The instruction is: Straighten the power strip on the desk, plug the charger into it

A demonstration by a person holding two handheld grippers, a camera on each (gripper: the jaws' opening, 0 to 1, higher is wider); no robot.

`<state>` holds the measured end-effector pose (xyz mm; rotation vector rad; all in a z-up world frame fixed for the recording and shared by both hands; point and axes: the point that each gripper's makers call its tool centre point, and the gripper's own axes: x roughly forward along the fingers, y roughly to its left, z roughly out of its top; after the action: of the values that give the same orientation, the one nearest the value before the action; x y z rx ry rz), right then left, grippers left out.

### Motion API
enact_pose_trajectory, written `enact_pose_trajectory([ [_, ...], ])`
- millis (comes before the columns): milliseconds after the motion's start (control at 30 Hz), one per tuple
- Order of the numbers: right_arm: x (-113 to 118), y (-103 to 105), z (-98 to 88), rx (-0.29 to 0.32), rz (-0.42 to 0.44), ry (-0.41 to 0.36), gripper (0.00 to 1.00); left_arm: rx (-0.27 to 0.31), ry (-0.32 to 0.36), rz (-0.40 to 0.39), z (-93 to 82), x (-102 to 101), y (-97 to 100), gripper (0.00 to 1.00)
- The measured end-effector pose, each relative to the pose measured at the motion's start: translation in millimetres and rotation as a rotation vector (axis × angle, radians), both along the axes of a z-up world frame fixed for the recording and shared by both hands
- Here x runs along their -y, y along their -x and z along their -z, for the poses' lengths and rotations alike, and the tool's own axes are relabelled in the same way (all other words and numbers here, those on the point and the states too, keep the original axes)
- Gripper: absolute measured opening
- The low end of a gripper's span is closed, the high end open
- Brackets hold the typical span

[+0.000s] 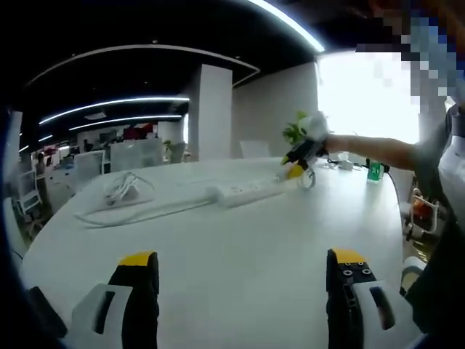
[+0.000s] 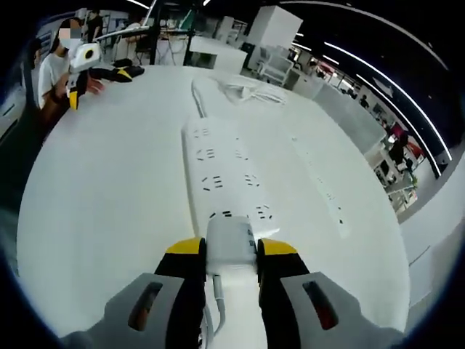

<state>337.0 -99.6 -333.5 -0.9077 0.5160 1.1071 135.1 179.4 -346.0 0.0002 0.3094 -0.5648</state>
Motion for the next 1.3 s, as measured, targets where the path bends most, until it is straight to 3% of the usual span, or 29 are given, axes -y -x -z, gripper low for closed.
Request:
enact_pose_trajectory([
  [567,-9.7,0.2,-3.5,0.009,-0.046,0.189,0.26,0.008,0.014,0.001,-0.1,-1.0,1.0,0.98],
  [1300,-28.9,-4.3,-3.5,-0.007,-0.081,0.409,0.26,0.002,-0.02,-0.016,1.2,-7.1,1.8,0.98],
])
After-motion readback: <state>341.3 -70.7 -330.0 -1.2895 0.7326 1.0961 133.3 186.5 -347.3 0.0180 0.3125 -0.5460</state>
